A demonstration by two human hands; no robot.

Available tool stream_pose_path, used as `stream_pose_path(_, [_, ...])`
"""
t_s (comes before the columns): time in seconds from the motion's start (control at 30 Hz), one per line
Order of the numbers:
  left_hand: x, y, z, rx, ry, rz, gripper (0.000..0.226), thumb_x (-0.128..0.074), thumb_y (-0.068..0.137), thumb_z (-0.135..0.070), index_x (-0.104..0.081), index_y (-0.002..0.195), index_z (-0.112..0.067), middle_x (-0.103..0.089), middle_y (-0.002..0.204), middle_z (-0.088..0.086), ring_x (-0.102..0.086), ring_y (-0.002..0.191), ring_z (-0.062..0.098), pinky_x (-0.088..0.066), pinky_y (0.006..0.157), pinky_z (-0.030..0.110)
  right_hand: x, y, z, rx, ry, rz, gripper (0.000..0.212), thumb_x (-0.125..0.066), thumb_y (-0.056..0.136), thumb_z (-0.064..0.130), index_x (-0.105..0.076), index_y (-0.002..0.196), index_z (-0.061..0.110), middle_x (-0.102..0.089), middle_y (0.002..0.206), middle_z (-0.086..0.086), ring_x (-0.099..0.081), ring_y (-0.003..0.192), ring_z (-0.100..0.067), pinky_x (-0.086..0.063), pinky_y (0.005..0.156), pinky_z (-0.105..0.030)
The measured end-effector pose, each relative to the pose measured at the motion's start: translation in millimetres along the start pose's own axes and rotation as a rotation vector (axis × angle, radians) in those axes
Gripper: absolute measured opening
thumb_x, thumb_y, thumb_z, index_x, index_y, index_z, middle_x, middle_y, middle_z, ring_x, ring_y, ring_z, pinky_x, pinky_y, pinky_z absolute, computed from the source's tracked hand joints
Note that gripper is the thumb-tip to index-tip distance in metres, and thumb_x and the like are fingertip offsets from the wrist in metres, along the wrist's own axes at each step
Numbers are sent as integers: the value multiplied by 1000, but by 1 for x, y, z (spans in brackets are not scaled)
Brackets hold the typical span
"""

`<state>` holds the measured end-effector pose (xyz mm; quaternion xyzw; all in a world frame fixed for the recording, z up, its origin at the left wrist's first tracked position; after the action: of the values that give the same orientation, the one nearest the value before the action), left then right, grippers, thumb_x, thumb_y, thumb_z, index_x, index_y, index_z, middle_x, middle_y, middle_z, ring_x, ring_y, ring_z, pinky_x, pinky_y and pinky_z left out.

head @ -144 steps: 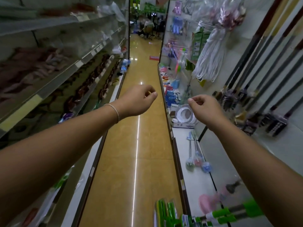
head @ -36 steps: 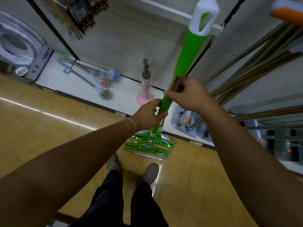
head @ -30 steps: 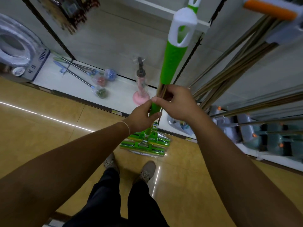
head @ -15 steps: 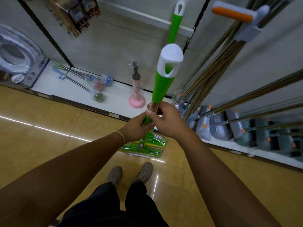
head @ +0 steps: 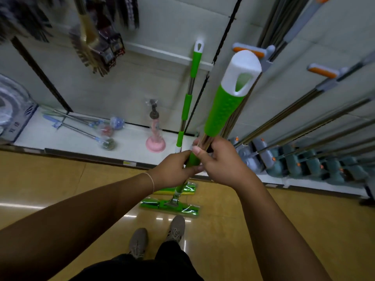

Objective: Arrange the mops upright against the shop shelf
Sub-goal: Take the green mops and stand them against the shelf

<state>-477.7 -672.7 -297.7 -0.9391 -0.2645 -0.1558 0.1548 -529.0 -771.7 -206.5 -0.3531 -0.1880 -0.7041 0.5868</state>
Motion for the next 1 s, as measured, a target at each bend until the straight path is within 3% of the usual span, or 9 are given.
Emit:
stream_pose_path(0.13, [0, -4, -30, -74, -3, 26, 15, -65, 88, -39, -65, 97, -26, -66, 82, -10, -58, 64, -5, -43, 60, 20, 24, -24, 14, -42, -9, -70, 17, -58, 97, 28, -64, 105, 13, -66, 99, -3, -61, 95, -18, -51, 86, -40])
stream_pose_path(0.2, [-2, -5, -46, -115, -21, 34, 20, -67, 87, -37, -68, 98, -20, -67, 81, -6, -57, 60, -4, -42, 59, 21, 39, -37, 19, -50, -4, -133, 15, -58, 97, 28, -64, 103, 15, -66, 97, 0, -62, 95, -16, -51, 85, -38])
stream_pose_path(0.37, [-15, -5, -94, -243, -46, 112, 10, -67, 88, -34, -66, 92, -24, -69, 81, -10, -59, 69, -4, -43, 65, 20, 80, -72, 26, -75, 13, -265, 14, -59, 97, 29, -62, 105, 18, -63, 92, 10, -60, 89, 0, -46, 71, -15])
stream_pose_path(0.5, [-38, 6, -134, -308, 0, 177, 20, -69, 84, -39, -66, 89, -21, -68, 79, -3, -62, 73, 10, -50, 71, 32, 119, -104, 21, -102, 5, -405, 17, -61, 96, 26, -64, 106, 13, -68, 97, 0, -64, 92, -12, -50, 78, -27])
stream_pose_path(0.6, [-65, 18, -169, -357, -24, 250, 28, -69, 75, -51, -64, 84, -25, -63, 73, -6, -57, 67, 10, -47, 66, 35, 150, -131, 9, -136, -9, -476, 21, -60, 96, 29, -63, 107, 12, -68, 99, -4, -65, 93, -15, -52, 79, -33])
stream_pose_path(0.7, [-98, 30, -207, -409, -43, 339, 13, -74, 81, -36, -65, 79, -28, -64, 69, -7, -59, 65, 7, -48, 64, 33, 182, -158, -13, -161, 5, -537, 20, -59, 97, 29, -64, 107, 13, -68, 98, -2, -65, 93, -12, -53, 80, -30])
stream_pose_path(0.87, [-166, 55, -263, -425, -26, 440, 42, -75, 67, -50, -68, 92, -17, -71, 88, 15, -69, 86, 33, -55, 80, 52, 238, -204, -61, -216, -29, -649, 20, -58, 97, 34, -63, 101, 14, -67, 90, -2, -64, 84, -13, -53, 71, -33])
stream_pose_path(0.93, [-199, 65, -285, -425, -18, 464, 40, -77, 67, -49, -69, 90, -18, -72, 88, 14, -69, 87, 33, -54, 82, 54, 262, -226, -84, -250, -44, -713, 24, -60, 95, 37, -63, 99, 13, -67, 90, -5, -64, 84, -16, -54, 72, -40])
stream_pose_path(1.0, [-233, 73, -307, -422, 2, 486, 30, -79, 75, -37, -68, 91, -14, -72, 89, 16, -69, 87, 32, -53, 83, 54, 285, -249, -107, -283, -64, -767, 26, -61, 94, 38, -63, 97, 12, -66, 88, -5, -63, 81, -16, -53, 68, -37])
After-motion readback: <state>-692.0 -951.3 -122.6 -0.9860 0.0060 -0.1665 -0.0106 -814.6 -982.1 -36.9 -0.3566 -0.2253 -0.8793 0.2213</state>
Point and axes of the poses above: each hand's wrist, its own y-axis towards the middle knuckle, its own x-axis out of the back of the hand, z = x × y, the point moved 5 cm from there along y, towards the middle knuckle
